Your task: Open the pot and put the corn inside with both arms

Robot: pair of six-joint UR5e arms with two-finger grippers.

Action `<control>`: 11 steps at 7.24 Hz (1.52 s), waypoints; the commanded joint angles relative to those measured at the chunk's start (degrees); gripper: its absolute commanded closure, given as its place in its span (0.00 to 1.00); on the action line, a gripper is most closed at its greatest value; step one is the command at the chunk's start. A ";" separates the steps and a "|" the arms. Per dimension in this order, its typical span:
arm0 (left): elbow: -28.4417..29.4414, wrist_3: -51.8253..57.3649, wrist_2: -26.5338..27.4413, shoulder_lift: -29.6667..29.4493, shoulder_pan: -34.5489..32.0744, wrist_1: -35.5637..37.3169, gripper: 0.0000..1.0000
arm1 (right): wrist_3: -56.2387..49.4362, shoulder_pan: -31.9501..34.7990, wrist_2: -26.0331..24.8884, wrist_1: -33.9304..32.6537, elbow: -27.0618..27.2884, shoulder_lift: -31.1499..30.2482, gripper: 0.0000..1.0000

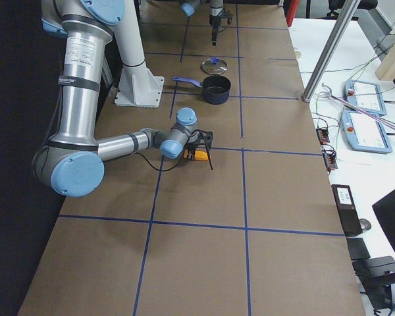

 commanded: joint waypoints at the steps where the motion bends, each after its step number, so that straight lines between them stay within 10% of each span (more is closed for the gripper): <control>1: -2.15 0.91 -0.18 2.16 -1.16 0.00 0.00 | 0.00 -0.14 0.23 -0.11 3.68 0.16 1.00; 3: -6.01 7.11 -1.67 9.61 -6.32 0.00 0.00 | 6.61 -0.31 0.41 -10.59 8.44 11.59 1.00; 6: -6.03 19.36 -4.76 15.70 -13.55 -0.17 0.00 | 21.93 -7.07 -4.57 -35.75 2.44 44.54 1.00; 11: -6.12 18.50 -4.76 15.27 -13.56 -0.26 0.00 | 25.84 -9.45 -8.73 -31.96 -9.72 52.81 1.00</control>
